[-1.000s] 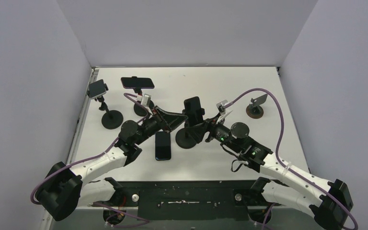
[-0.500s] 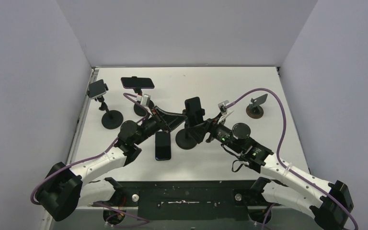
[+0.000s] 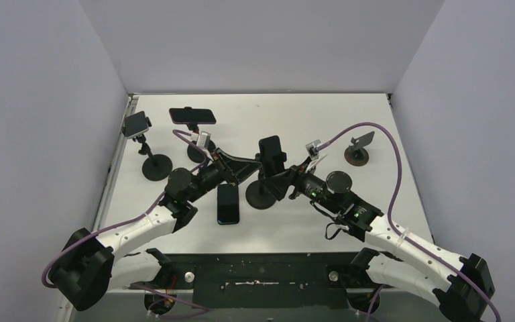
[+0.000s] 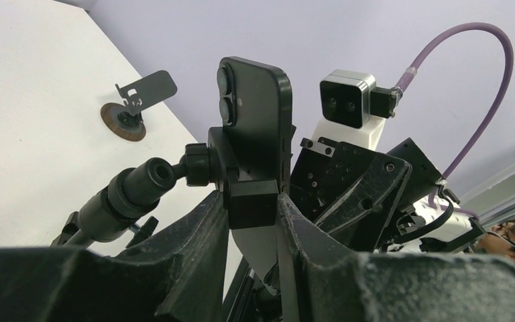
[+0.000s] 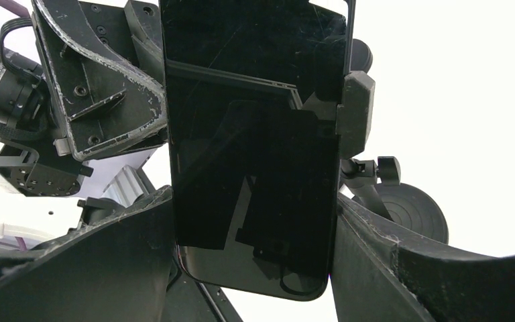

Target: Remove the phone from the phone stand

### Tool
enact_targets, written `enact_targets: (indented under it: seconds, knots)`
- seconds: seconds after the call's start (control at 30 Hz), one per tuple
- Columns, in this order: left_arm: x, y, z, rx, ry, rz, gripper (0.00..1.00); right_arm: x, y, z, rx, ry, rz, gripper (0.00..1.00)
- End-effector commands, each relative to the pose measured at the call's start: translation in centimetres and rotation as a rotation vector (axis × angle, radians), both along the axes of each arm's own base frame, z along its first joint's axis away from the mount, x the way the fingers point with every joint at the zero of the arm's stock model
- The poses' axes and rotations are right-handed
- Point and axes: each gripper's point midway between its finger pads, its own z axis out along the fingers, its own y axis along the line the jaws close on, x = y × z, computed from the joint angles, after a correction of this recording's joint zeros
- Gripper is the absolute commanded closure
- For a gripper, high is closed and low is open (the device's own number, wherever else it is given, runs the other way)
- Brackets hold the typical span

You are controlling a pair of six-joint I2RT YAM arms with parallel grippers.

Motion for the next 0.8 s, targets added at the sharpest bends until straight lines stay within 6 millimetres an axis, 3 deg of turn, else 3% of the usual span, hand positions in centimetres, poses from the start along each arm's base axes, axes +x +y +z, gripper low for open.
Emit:
enact_targets:
  seconds: [0.0,0.4,0.63,0.77]
  knots:
    - [-0.1,-0.2,0.3,0.025,-0.004,-0.015,0.71,-0.7,0.4,4.9,0.126,-0.069,0.044,1.0]
    - [-0.2,-0.1,1.0,0.032,-0.008,-0.007,0.51,-1.8,0.6,6.2,0.139,-0.088,0.097,1.0]
    - [-0.5,1.8,3.4,0.062,-0.047,0.069,0.26,-3.2,0.0,8.0,0.113,-0.127,0.136,1.0]
    - [-0.9,3.2,4.9,0.076,-0.062,0.122,0.22,-3.5,-0.7,8.5,0.043,-0.148,0.119,1.0]
